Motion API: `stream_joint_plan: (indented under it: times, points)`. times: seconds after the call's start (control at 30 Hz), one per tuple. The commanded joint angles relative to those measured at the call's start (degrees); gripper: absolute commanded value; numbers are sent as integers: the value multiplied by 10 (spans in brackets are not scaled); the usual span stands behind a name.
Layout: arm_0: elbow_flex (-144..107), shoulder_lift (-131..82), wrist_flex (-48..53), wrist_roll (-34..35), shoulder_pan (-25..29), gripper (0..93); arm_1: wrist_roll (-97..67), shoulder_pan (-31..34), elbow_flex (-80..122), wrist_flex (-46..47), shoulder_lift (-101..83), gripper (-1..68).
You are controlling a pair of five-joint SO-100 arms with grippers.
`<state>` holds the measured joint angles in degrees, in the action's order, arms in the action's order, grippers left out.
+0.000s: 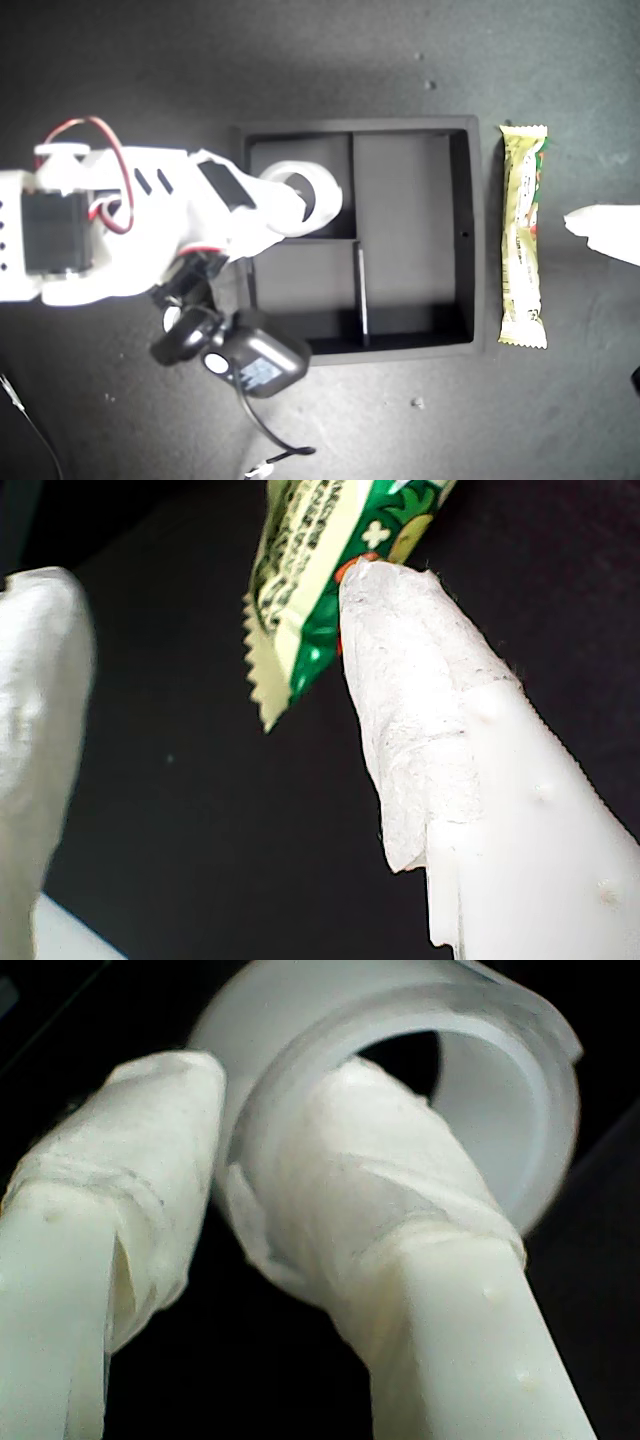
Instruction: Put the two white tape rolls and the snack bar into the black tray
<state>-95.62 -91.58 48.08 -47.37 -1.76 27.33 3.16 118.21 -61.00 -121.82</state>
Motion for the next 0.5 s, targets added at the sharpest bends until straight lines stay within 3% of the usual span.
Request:
stream_joint_plan:
  times: [0.0,0.27,0.47]
  points:
    - [39,12,-8,-11,4,44,-24,26,-57,-14,63,275]
    - [46,25,25,-21,-4,95,-35,21,-104,-1,197,280]
    - [131,-17,149,-14,7,109,-40,10,-120,25,292,268]
